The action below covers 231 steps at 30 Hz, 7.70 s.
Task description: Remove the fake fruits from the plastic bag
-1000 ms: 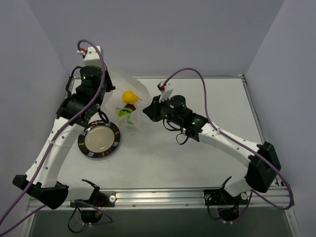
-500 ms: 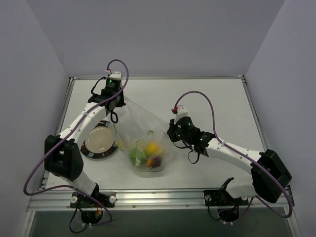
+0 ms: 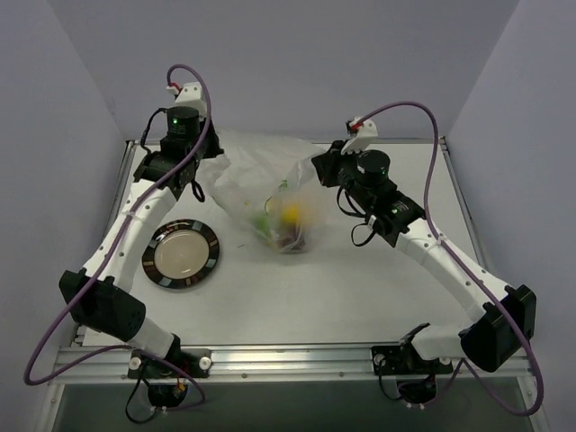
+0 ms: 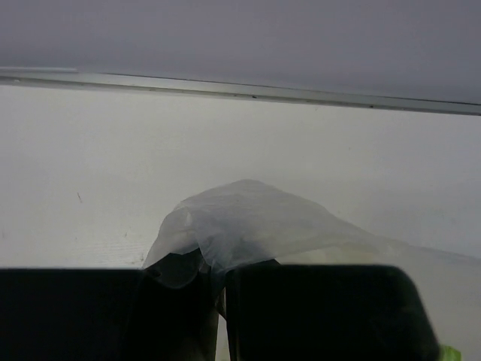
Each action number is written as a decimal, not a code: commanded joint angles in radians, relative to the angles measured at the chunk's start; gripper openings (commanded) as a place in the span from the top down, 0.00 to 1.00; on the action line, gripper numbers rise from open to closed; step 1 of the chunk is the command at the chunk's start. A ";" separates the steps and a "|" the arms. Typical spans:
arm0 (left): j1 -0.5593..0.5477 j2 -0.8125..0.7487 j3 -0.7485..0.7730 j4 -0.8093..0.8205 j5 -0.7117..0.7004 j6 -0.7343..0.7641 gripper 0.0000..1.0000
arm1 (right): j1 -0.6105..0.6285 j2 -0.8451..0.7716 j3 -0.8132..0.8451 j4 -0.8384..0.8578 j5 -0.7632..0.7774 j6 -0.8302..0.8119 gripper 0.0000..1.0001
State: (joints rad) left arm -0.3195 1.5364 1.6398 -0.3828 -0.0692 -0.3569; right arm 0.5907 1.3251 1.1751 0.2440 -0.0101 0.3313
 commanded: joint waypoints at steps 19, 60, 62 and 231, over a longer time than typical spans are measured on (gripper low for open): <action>-0.029 -0.050 -0.147 0.118 0.006 -0.106 0.98 | -0.029 -0.174 -0.164 -0.138 0.133 0.008 1.00; -0.125 0.085 -0.353 0.432 0.158 -0.234 0.98 | 0.070 -0.647 -0.683 -0.314 0.188 0.278 0.43; -0.127 0.122 -0.359 0.440 0.155 -0.226 0.97 | 0.072 -0.623 -0.634 -0.353 0.208 0.265 0.25; -0.271 0.025 -0.764 0.568 -0.009 -0.079 0.06 | 0.147 0.353 -0.204 0.253 0.165 0.111 0.22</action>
State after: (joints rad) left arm -0.5991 1.5299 0.8200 0.1192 -0.0860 -0.4633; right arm 0.7403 1.7302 0.9878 0.4553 0.1669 0.4484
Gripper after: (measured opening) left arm 0.944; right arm 0.761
